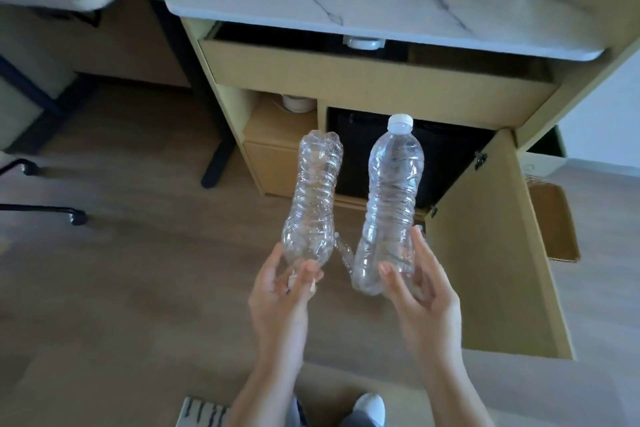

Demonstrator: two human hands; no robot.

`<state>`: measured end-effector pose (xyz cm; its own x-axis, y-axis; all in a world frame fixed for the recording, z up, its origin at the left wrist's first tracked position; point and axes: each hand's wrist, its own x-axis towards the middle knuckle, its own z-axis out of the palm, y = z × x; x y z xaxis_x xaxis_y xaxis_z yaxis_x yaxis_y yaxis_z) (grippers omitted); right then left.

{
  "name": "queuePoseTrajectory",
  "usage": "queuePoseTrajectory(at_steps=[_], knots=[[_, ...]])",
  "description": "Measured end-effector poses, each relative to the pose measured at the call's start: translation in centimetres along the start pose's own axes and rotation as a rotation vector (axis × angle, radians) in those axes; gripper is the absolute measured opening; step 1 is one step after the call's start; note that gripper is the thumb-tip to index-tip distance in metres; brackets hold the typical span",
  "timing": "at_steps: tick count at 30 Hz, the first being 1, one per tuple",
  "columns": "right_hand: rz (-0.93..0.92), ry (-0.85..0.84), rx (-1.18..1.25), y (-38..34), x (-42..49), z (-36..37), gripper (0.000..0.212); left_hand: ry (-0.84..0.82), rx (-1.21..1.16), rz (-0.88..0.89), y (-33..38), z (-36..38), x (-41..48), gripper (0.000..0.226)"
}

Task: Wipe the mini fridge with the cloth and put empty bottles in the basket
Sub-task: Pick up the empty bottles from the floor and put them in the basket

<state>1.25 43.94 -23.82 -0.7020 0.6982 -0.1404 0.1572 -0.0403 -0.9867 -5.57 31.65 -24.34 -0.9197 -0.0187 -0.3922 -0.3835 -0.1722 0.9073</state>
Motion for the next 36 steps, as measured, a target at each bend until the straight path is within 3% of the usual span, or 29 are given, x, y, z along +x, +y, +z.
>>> queuePoseTrajectory(at_steps=[3, 6, 13, 15, 17, 25, 28, 36], knots=[[0.007, -0.054, 0.052, -2.4, -1.1, -1.2, 0.067, -0.056, 0.043, 0.012, 1.2, -1.0, -1.1, 0.054], [0.011, -0.085, 0.042, -4.1, -2.7, -1.6, 0.062, -0.106, 0.074, -0.011, 2.4, -1.8, -2.3, 0.071], [0.012, -0.054, 0.063, -7.5, -5.3, -1.6, 0.056, -0.294, 0.168, 0.033, 6.4, -3.4, -3.8, 0.074], [0.010, -0.030, 0.019, -8.9, -5.8, -1.4, 0.054, -0.327, 0.181, 0.050, 7.9, -3.6, -3.6, 0.080], [0.013, 0.001, -0.016, -9.9, -6.3, -1.2, 0.065, -0.376, 0.210, 0.074, 9.5, -3.7, -2.9, 0.081], [-0.005, 0.166, -0.065, -13.5, -7.4, -1.1, 0.071, -0.607, 0.278, 0.137, 14.0, -2.0, -0.9, 0.063], [-0.034, 0.238, -0.095, -14.4, -7.7, -2.3, 0.067, -0.656, 0.315, 0.151, 14.3, -0.6, -1.1, 0.057], [-0.047, 0.387, -0.093, -14.2, -9.0, -9.9, 0.069, -0.784, 0.319, 0.135, 11.9, 5.4, -6.3, 0.066]])
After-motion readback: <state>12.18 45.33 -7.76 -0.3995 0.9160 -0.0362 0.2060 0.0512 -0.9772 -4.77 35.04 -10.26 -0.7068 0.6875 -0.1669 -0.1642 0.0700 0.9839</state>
